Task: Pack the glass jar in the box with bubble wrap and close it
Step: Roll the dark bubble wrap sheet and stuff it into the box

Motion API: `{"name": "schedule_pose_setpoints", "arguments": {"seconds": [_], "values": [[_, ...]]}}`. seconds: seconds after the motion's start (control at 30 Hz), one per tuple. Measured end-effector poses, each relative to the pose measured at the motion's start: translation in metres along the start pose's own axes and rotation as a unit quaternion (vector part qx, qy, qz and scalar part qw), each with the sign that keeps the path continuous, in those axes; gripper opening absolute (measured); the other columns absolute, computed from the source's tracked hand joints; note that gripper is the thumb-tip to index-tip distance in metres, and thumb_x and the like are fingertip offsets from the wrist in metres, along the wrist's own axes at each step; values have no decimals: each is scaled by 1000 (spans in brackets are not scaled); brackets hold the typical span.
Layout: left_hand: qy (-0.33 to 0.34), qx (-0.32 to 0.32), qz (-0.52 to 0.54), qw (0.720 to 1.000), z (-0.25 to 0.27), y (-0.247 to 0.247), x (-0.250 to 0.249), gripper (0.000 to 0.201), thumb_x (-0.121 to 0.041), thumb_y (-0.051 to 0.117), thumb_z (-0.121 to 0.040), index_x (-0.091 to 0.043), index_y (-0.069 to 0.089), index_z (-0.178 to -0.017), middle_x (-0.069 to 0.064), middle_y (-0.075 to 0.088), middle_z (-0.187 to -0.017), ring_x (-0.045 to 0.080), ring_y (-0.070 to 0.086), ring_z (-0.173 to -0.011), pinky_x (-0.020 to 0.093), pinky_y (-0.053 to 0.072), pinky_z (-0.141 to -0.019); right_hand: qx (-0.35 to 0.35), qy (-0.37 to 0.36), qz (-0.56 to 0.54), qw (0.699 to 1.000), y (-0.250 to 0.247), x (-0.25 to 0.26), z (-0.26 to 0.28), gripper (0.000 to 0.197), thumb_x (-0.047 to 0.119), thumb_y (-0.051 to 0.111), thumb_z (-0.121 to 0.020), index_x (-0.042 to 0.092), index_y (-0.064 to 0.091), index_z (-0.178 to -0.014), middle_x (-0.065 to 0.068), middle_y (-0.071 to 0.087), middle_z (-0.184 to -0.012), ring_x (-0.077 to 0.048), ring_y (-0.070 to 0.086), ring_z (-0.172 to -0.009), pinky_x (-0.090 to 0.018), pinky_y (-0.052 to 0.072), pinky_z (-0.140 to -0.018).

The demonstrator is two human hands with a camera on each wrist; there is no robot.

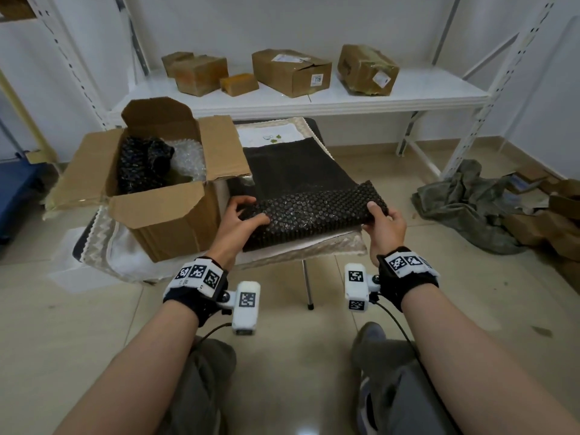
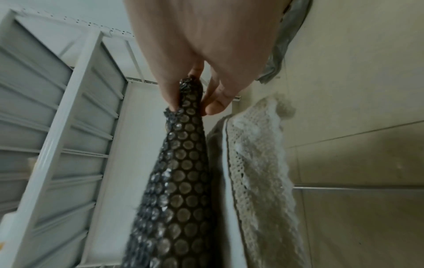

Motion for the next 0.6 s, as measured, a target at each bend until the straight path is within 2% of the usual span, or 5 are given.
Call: {"name": "schedule_pose_setpoints", "arguments": {"seconds": [0.13,0.27,0.33,0.43,0.6], "values": [[-30,32,20,999,3,4,4,58,-6,72,-79,-28,48,-127,12,66,-115,26,66,-103,38,56,-84,-48,12,-6,999,-10,-3,-2,21,12,69,-88,18,49,-85,-13,63,-101,-15,61,-71,-20,47,-50],[-16,57,35,998,7,10,3,71,2,67,-85,-35,37,-137,13,67,-114,23,69,-101,27,59,-73,-36,33,-63,997,-15,0,0,38,21,70,-87,16,44,-114,-11,60,-108,-15,59,-70,-22,46,-50],[6,40,14,999,8,11,2,65,4,66,-86,-35,41,-131,9,63,-114,19,67,-99,26,59,-72,-2,57,-55,997,-12,-1,4,49,28,70,-86,16,42,-124,-7,61,-104,-15,58,-71,-23,44,-50],[26,11,-71,997,5,14,5,48,0,68,-83,-31,50,-114,3,60,-113,21,63,-99,39,57,-83,27,81,-33,996,-9,-5,7,59,25,72,-84,12,39,-131,-8,62,-102,-17,60,-71,-23,45,-47],[39,-41,-180,982,6,16,5,21,-11,69,-84,-16,59,-101,-5,58,-94,12,52,-67,26,42,-57,10,91,-2,996,-10,-13,6,68,24,78,-79,6,40,-133,-16,63,-109,-19,58,-68,-24,44,-44]]}}
Point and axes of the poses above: each hand's wrist, its own z-axis away from the middle knuckle, its own y-axis out of the palm, x = y × z, the point moved 5 cm from there along -z, towards the middle knuckle
